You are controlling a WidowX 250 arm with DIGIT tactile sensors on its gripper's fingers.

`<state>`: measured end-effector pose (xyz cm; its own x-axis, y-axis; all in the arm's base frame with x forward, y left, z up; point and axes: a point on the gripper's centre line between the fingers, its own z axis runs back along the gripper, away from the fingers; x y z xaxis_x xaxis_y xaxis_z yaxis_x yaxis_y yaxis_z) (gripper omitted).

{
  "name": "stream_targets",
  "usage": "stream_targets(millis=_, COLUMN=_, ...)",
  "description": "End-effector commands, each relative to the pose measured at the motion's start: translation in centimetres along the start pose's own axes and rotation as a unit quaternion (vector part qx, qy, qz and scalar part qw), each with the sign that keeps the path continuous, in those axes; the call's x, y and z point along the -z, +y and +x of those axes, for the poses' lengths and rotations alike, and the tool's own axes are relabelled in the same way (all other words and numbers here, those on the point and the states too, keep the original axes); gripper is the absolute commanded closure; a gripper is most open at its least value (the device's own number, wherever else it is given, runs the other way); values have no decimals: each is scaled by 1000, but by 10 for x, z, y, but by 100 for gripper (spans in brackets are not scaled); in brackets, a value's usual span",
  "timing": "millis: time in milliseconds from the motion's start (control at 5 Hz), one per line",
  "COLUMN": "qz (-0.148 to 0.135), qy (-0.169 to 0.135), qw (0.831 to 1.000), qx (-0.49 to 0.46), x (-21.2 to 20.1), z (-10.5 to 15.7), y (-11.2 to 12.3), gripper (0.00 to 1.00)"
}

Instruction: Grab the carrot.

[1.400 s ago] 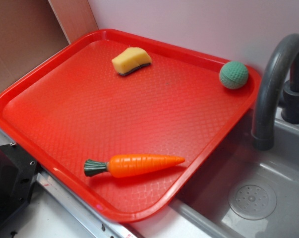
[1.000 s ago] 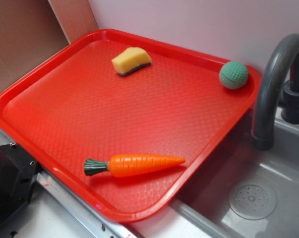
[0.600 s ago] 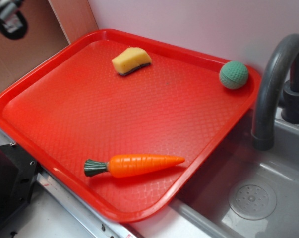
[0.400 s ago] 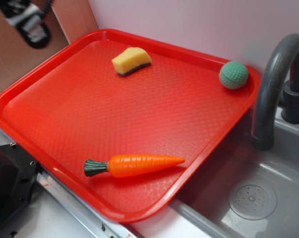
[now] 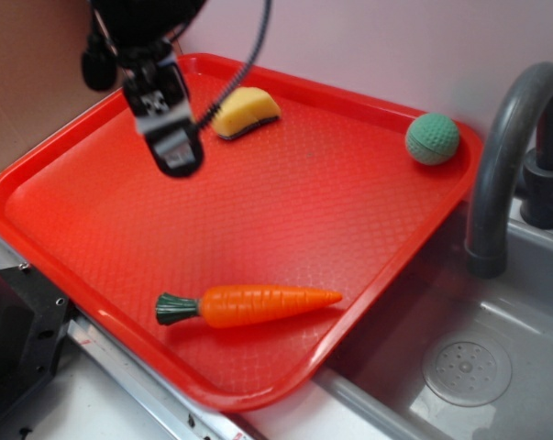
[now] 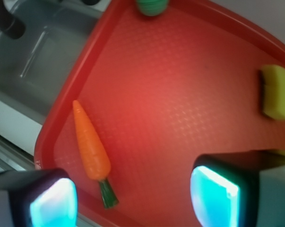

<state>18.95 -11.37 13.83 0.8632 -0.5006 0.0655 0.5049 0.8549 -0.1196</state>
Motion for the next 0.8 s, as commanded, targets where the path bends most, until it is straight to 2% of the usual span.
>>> stream_targets(millis=0, qz=-15, qy=0, qw=998, qx=66, x=12, z=5, y=-39, gripper=0)
stream_targets(millis=200, qz=-6, qy=33, qw=997, qx=64, x=38, z=0, y=-42, gripper=0)
stream_targets(millis=400, qz=19, qy=78, qw=995, qx=66, x=63, z=-1, y=-40, gripper=0)
stream_targets(millis=600, qz=13, qy=95, qw=992, qx=78, x=86, z=-4, y=-39, gripper=0)
